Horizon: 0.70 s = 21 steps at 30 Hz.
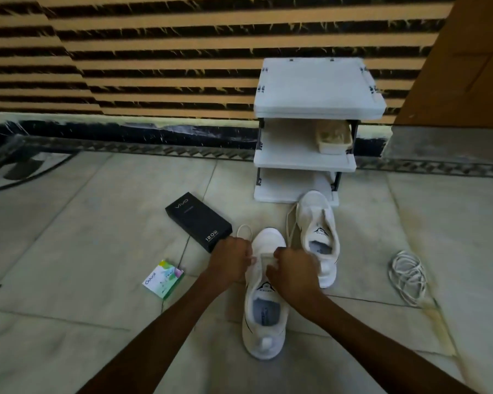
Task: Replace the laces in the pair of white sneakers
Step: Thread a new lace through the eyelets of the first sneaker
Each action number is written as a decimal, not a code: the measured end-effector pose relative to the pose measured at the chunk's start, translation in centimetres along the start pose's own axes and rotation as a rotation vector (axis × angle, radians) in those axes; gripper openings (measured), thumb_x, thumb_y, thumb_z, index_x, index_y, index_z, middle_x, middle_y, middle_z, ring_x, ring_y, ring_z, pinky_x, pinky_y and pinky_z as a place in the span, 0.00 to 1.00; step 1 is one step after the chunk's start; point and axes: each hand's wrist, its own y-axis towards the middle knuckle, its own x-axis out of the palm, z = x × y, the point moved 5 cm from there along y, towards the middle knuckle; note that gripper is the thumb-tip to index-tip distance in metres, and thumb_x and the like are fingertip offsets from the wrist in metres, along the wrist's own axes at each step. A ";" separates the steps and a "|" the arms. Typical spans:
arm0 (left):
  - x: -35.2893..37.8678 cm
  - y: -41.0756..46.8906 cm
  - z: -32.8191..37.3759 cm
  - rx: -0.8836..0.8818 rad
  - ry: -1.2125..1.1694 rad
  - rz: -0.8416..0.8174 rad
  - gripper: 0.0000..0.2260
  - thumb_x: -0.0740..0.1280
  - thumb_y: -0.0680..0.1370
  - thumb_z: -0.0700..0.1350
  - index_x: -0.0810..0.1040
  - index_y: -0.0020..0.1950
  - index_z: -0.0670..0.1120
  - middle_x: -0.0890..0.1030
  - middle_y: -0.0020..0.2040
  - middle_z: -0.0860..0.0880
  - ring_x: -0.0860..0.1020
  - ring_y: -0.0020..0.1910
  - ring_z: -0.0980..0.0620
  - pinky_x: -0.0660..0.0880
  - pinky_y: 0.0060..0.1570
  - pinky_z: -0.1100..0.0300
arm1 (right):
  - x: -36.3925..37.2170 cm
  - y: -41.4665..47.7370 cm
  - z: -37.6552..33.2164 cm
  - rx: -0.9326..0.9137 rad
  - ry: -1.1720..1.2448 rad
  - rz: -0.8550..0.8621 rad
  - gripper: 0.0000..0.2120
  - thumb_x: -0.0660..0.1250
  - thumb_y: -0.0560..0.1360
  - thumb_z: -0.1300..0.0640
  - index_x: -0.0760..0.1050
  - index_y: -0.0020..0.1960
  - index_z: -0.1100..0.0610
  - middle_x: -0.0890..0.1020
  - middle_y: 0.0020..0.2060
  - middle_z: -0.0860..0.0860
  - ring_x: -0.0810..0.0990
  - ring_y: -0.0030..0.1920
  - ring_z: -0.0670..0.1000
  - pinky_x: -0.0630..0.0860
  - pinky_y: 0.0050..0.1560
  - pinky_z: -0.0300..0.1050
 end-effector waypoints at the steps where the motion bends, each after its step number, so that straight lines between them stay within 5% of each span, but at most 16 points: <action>1: 0.2 0.0 0.0 -0.007 -0.018 0.009 0.10 0.69 0.78 0.49 0.82 0.49 0.43 0.83 0.49 0.44 0.80 0.50 0.46 0.76 0.50 0.53 | 0.1 0.0 -0.1 0.021 0.018 0.012 0.07 0.62 0.75 0.51 0.72 0.42 0.53 0.81 0.42 0.53 0.81 0.44 0.54 0.64 0.38 0.41; 7: -0.1 0.4 -0.3 -0.043 -0.189 0.077 0.05 0.67 0.72 0.37 0.83 0.40 0.44 0.84 0.44 0.45 0.82 0.43 0.46 0.79 0.43 0.54 | 1.0 -0.3 -0.3 0.048 -0.013 0.009 0.07 0.60 0.77 0.55 0.76 0.44 0.54 0.82 0.41 0.52 0.80 0.42 0.51 0.64 0.38 0.40; 12: -0.3 0.5 0.2 -0.023 -0.089 0.130 0.06 0.68 0.72 0.42 0.83 0.42 0.41 0.83 0.41 0.44 0.81 0.41 0.46 0.79 0.43 0.53 | 1.5 -0.1 -0.3 0.071 -0.011 -0.012 0.06 0.62 0.76 0.55 0.74 0.40 0.53 0.82 0.39 0.52 0.78 0.38 0.50 0.63 0.36 0.40; 21: -1.6 1.2 -1.6 -0.103 0.026 0.281 0.11 0.64 0.80 0.47 0.82 0.47 0.41 0.82 0.41 0.46 0.74 0.35 0.55 0.70 0.37 0.66 | 1.6 0.0 0.1 0.085 0.025 -0.002 0.07 0.63 0.76 0.55 0.76 0.41 0.54 0.83 0.39 0.52 0.80 0.39 0.50 0.67 0.37 0.40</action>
